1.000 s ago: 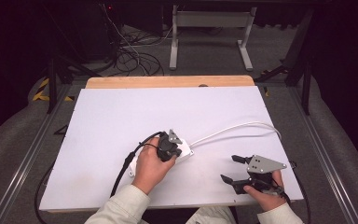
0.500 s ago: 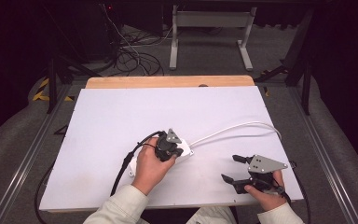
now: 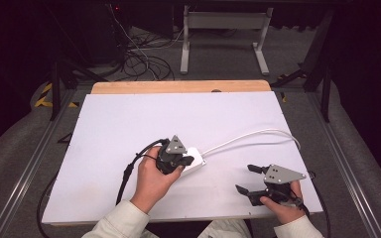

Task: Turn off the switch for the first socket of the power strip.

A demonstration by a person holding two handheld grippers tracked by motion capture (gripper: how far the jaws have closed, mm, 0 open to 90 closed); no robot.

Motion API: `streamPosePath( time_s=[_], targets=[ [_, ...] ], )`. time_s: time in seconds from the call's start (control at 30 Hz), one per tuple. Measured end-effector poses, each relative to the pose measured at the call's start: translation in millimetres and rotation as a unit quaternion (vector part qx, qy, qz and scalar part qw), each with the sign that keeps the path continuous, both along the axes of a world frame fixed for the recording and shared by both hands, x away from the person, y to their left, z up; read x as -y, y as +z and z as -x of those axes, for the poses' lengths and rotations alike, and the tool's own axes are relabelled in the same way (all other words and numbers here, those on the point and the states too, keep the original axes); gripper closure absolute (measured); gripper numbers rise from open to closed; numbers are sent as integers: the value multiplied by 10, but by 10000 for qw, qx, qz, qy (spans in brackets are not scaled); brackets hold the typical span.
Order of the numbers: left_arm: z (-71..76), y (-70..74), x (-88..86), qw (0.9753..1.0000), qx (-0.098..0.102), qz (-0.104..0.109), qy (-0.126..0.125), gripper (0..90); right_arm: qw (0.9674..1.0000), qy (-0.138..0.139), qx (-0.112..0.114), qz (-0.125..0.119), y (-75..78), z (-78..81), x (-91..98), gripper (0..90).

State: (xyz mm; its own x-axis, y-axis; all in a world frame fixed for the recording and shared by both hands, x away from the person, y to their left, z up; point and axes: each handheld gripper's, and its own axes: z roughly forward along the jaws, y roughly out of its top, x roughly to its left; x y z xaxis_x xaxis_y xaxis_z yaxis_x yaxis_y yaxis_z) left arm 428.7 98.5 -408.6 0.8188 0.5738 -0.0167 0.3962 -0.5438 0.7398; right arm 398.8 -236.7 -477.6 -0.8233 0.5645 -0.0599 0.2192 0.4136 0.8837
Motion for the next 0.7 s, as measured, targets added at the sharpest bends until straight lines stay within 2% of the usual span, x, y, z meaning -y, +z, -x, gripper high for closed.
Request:
streamPosePath(
  time_s=[0.1, 0.13, 0.17, 0.4, 0.47, 0.53, 0.7],
  targets=[
    [23, 33, -20, 10000, 72, 46, 13, 898, 10000, 1, -1, -1, 0, 2, -1, 203],
    [29, 40, -23, 9999, 85, 70, 34, 880, 10000, 3, -1, -1, 1, 3, -1, 203],
    [36, 46, -27, 9999, 101, 90, 39, 823, 10000, 6, -3, 1, 2, 3, 1, 203],
    [79, 95, -69, 9996, 199, 182, 28, 702, 10000, -5, -3, -9, 3, 1, 4, 203],
    [96, 109, -93, 9994, 268, 200, 21, 633, 10000, -9, 1, -14, 4, 2, 7, 203],
    [120, 125, -122, 9989, 385, 259, 101, 527, 10000, -27, 5, -8, 6, 5, 10, 202],
    [197, 192, -260, 9963, 683, 504, 116, 342, 10000, -17, 20, -29, 8, 8, 10, 202]
  ],
)
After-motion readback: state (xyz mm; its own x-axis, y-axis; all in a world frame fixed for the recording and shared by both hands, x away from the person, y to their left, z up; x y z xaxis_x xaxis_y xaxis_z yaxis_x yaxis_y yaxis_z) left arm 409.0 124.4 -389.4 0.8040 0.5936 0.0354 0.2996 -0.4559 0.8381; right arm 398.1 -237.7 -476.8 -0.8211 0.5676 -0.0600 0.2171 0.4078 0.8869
